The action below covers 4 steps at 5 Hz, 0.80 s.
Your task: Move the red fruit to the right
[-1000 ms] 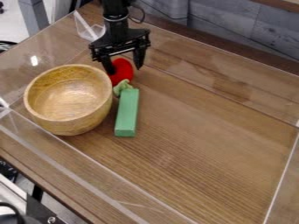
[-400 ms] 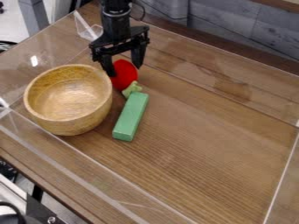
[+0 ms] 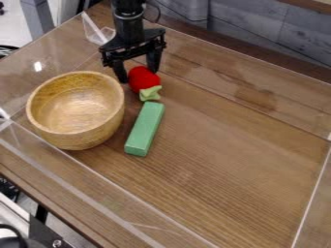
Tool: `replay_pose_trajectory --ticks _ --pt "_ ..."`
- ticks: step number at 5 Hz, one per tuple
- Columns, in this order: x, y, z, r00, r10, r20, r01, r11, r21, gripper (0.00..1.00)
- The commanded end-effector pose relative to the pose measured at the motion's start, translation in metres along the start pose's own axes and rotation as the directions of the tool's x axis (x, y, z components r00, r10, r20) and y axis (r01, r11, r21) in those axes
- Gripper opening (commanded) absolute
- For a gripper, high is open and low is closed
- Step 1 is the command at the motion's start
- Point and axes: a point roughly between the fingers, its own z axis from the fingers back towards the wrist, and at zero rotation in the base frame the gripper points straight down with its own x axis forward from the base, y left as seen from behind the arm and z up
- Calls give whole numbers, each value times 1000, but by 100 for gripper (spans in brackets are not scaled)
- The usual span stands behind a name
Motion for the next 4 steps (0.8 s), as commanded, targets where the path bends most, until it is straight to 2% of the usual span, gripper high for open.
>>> replay_pose_trajectory --ticks 1,2,3,4 --pt "18 -1 25 999 -1 44 2 1000 -27 100" --pt "21 2 33 999 -9 40 10 1000 -24 100" --pt "20 0 30 999 -12 43 13 1000 -16 0" --pt "18 -4 46 1000 -13 27 14 999 -31 0"
